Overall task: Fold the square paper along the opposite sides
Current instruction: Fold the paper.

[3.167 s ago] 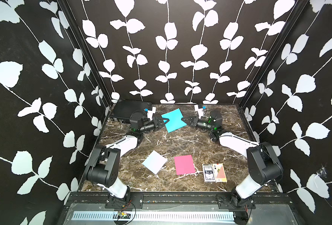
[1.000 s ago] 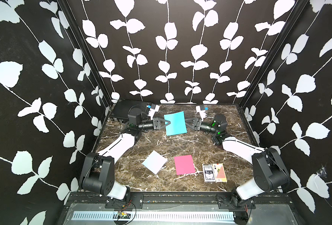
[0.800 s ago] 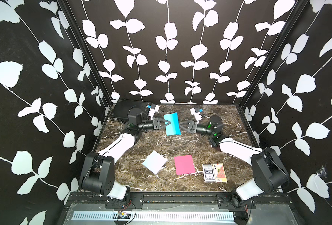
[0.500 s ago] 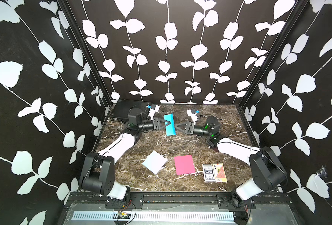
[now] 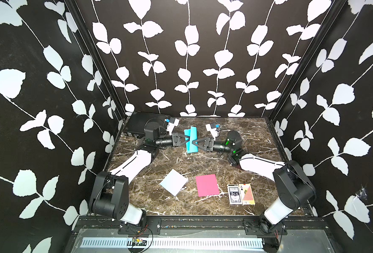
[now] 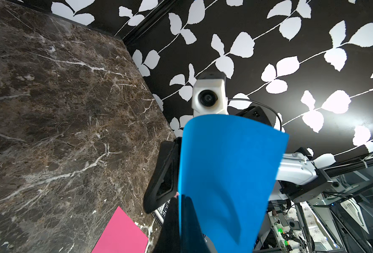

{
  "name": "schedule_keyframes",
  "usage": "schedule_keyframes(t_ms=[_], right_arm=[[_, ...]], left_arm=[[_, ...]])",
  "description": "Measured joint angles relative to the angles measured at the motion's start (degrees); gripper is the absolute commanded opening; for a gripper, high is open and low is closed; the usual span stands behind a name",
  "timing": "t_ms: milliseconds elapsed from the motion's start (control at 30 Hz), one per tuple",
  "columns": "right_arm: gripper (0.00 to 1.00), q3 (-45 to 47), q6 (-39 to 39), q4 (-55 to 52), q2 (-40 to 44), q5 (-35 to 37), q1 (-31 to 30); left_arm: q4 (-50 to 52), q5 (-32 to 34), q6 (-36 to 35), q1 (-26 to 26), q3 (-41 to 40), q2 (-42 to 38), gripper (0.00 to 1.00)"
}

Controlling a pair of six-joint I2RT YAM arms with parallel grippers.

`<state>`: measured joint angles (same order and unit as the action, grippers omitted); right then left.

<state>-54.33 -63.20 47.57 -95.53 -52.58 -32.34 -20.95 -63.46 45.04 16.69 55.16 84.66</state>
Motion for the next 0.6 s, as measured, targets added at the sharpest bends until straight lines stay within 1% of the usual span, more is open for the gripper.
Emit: schedule_keyframes(t_ms=[167, 300, 600], right_arm=[[0.67, -1.95, -1.36, 2.67, -2.51, -0.17, -0.61], [0.59, -2.78, -2.58, 5.27, -3.78, -0.26, -0.96], [0.47, -2.86, -4.33, 7.93, -4.7, -0.85, -1.05]], left_arm=[[-0.24, -0.02, 0.37, 0.0, 0.0, 0.0, 0.0], [-0.85, -0.09, 0.87, 0.0, 0.0, 0.0, 0.0], [-1.55, -0.17, 1.53, 0.0, 0.0, 0.0, 0.0]])
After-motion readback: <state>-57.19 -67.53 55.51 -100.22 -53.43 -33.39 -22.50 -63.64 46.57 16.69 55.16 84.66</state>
